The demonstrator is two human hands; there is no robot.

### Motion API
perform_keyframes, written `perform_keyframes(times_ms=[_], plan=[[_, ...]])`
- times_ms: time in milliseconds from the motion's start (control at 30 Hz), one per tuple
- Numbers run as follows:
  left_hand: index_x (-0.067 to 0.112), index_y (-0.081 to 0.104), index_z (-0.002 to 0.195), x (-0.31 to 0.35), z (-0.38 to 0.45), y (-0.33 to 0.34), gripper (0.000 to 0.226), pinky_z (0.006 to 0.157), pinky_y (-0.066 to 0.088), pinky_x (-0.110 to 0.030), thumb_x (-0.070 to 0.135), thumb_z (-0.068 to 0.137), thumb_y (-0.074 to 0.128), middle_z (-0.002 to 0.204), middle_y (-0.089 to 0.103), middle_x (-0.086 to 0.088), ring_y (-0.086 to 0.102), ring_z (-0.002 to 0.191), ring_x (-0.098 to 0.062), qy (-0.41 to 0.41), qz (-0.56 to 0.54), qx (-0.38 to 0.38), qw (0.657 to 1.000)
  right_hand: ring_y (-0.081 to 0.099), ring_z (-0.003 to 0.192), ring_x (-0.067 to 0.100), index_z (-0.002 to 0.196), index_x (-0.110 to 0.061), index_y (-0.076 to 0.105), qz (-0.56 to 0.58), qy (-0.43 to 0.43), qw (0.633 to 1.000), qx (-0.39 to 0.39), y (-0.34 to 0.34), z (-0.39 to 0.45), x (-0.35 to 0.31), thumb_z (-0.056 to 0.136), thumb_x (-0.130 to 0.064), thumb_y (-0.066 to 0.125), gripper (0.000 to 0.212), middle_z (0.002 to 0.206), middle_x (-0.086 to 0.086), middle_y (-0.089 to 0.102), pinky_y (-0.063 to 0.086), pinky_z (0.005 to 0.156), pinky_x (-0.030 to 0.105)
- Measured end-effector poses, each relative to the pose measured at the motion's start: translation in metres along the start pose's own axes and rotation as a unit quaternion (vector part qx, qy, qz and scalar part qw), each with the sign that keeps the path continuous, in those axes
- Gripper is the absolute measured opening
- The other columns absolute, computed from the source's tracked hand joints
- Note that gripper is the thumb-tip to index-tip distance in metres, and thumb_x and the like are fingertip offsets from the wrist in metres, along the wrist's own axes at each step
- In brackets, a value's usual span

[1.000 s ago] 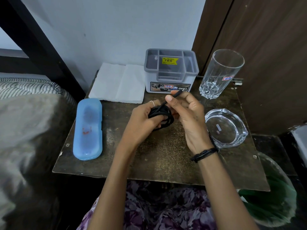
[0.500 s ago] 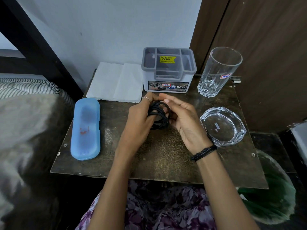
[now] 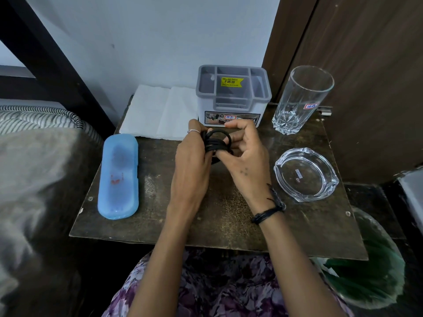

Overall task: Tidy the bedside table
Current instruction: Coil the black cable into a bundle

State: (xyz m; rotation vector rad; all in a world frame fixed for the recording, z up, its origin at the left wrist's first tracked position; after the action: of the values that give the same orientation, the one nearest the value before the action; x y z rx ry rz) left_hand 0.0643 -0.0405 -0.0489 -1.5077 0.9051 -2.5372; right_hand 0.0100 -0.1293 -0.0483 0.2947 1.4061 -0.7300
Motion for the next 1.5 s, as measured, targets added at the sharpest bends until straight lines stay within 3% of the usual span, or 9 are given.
perform_keyframes(times_ms=[267,400,600,733,867,1033,1200,1367,1500], plan=[[0.019,0.032,0.087,0.007,-0.004,0.008,0.028,0.052,0.035,-0.015,-0.007,0.082,0.041,0.074,0.048,0.018,0.053,0.067,0.001,0.002,-0.028,0.024,0.999,0.062,0.073,0.003,0.093,-0.021,0.060,0.033,0.107,0.991,0.075,0.003,0.000,0.011,0.076,-0.015,0.069,0.020,0.084,-0.005,0.068,0.051,0.067,0.018],[0.022,0.032,0.086,0.007,-0.004,0.011,0.025,0.053,0.037,-0.013,-0.001,0.084,0.041,0.072,0.049,0.017,0.052,0.064,0.000,-0.003,-0.043,0.045,0.998,0.059,0.059,-0.007,0.093,-0.021,0.059,0.080,0.144,0.981,0.104,0.005,0.000,0.009,0.073,-0.010,0.070,0.025,0.072,-0.010,0.066,0.046,0.057,0.009],[0.012,0.036,0.091,0.000,0.004,0.009,0.025,0.054,0.038,-0.007,-0.011,0.084,0.041,0.075,0.053,0.013,0.054,0.065,0.007,-0.075,-0.083,0.048,0.993,0.063,0.064,0.012,0.087,-0.034,0.045,0.085,0.139,0.981,0.103,0.007,-0.003,0.009,0.067,-0.007,0.072,0.044,0.064,-0.007,0.065,0.051,0.075,0.041],[0.013,0.045,0.090,-0.009,0.007,0.008,0.007,0.060,0.042,-0.019,0.014,0.097,0.044,0.070,0.056,0.012,0.050,0.060,0.003,-0.143,-0.158,0.059,0.975,0.058,0.058,-0.002,0.096,-0.030,0.045,0.044,0.074,0.995,0.056,0.006,-0.004,0.000,0.070,-0.011,0.074,0.043,0.071,-0.007,0.067,0.050,0.066,0.027],[0.007,0.049,0.090,-0.011,0.004,0.009,0.007,0.061,0.040,-0.023,0.007,0.093,0.042,0.072,0.056,0.009,0.049,0.065,-0.006,-0.143,-0.174,0.055,0.973,0.059,0.063,-0.002,0.092,-0.027,0.059,-0.008,0.087,0.994,0.063,0.008,-0.004,-0.001,0.074,-0.014,0.069,0.024,0.072,-0.011,0.067,0.048,0.062,0.014],[0.009,0.045,0.089,-0.003,0.000,0.013,0.011,0.056,0.041,-0.014,0.013,0.098,0.041,0.073,0.056,0.011,0.052,0.061,0.006,-0.119,-0.153,0.069,0.979,0.052,0.064,-0.002,0.091,-0.019,0.070,-0.087,0.122,0.983,0.108,0.005,-0.004,0.005,0.075,-0.023,0.069,0.017,0.090,-0.003,0.062,0.037,0.056,0.002],[0.004,0.043,0.090,0.007,0.000,0.011,0.008,0.049,0.040,-0.004,0.005,0.097,0.040,0.072,0.053,0.006,0.054,0.059,0.010,-0.126,-0.179,0.069,0.973,0.050,0.046,-0.009,0.081,-0.018,0.075,-0.060,0.138,0.984,0.099,0.004,-0.003,0.008,0.076,-0.021,0.067,0.010,0.054,-0.015,0.058,0.036,0.046,0.005],[0.012,0.047,0.087,-0.005,0.004,0.011,0.009,0.053,0.037,-0.009,0.006,0.092,0.044,0.072,0.057,0.010,0.050,0.058,0.006,-0.148,-0.154,0.069,0.974,0.057,0.060,0.003,0.072,-0.018,0.073,0.022,0.176,0.982,0.058,0.005,-0.004,0.010,0.074,-0.021,0.070,0.005,0.064,-0.003,0.069,0.046,0.061,0.020],[0.018,0.053,0.073,-0.010,0.007,0.009,0.021,0.057,0.040,-0.018,0.002,0.083,0.045,0.066,0.058,0.009,0.049,0.058,-0.002,-0.193,-0.188,0.036,0.962,0.064,0.075,0.010,0.074,-0.018,0.067,0.156,0.184,0.968,-0.069,0.003,-0.002,0.011,0.078,-0.004,0.064,0.015,0.077,0.001,0.070,0.051,0.075,0.026]])
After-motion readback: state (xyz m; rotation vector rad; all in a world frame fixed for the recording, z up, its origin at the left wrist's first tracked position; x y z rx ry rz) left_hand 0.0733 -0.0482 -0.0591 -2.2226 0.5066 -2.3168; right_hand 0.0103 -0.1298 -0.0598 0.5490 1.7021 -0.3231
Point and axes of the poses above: each hand's wrist, its own z-axis towards the middle knuckle, its own y-axis out of the palm, x = y × z, the point moved 2 cm from there along z, towards the middle knuckle
